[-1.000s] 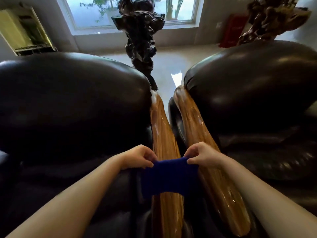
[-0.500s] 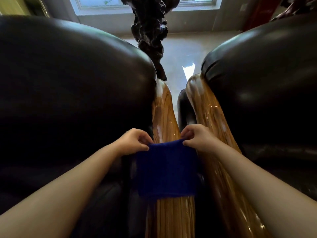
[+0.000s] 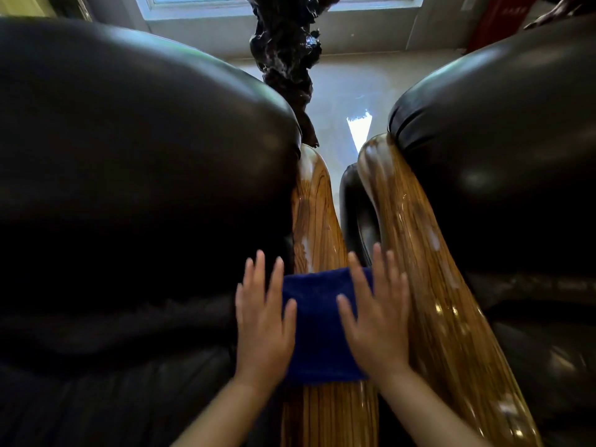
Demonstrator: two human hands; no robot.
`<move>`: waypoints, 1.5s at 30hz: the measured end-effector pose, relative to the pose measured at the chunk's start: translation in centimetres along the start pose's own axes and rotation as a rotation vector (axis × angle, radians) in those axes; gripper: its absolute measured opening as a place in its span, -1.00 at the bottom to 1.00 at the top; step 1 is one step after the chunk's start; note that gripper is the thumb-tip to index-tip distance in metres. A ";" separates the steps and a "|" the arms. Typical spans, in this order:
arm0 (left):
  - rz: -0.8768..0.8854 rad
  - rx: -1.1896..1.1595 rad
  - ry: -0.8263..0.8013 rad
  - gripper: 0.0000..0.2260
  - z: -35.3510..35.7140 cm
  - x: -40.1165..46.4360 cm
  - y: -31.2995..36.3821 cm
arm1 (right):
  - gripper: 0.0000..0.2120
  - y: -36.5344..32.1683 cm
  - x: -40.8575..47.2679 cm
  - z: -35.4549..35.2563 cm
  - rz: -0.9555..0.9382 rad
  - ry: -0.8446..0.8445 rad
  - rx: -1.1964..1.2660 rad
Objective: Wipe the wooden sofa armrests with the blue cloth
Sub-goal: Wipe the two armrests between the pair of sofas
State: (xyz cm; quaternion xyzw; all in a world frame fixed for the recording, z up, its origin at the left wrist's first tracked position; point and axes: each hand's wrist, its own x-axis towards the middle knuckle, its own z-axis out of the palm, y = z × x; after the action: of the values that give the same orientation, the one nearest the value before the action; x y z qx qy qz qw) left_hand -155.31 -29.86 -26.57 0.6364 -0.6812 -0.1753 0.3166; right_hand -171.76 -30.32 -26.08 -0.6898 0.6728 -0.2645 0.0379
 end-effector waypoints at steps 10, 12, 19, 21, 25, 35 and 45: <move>-0.118 0.070 -0.163 -0.50 6.2 -1.4 -0.5 | -0.47 -0.6 -0.7 4.8 0.053 -0.185 -0.116; -0.122 0.085 -0.159 -0.50 6.3 -0.2 -0.5 | -0.47 -0.6 0.4 5.1 0.054 -0.204 -0.107; -0.139 0.021 -0.135 -0.48 6.9 5.8 -0.3 | -0.44 -0.2 5.7 6.5 0.088 -0.216 -0.005; -0.123 0.004 -0.123 -0.48 7.1 7.4 -0.5 | -0.43 -0.1 7.1 6.9 0.094 -0.220 0.016; -0.095 0.000 -0.116 -0.44 7.8 11.0 -1.2 | -0.43 0.3 10.4 7.9 0.091 -0.242 0.056; 0.015 0.093 -0.137 -0.53 8.1 16.4 -2.0 | -0.51 0.6 15.7 9.5 0.051 -0.248 0.141; 0.093 0.190 -0.157 -0.54 7.4 13.5 -1.8 | -0.54 0.7 13.0 8.6 0.048 -0.249 0.164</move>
State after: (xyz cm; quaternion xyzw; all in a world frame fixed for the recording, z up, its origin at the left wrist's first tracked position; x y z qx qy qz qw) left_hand -158.60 -44.47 -30.39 0.6157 -0.7461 -0.1443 0.2082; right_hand -169.44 -45.37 -29.65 -0.6955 0.6555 -0.2302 0.1836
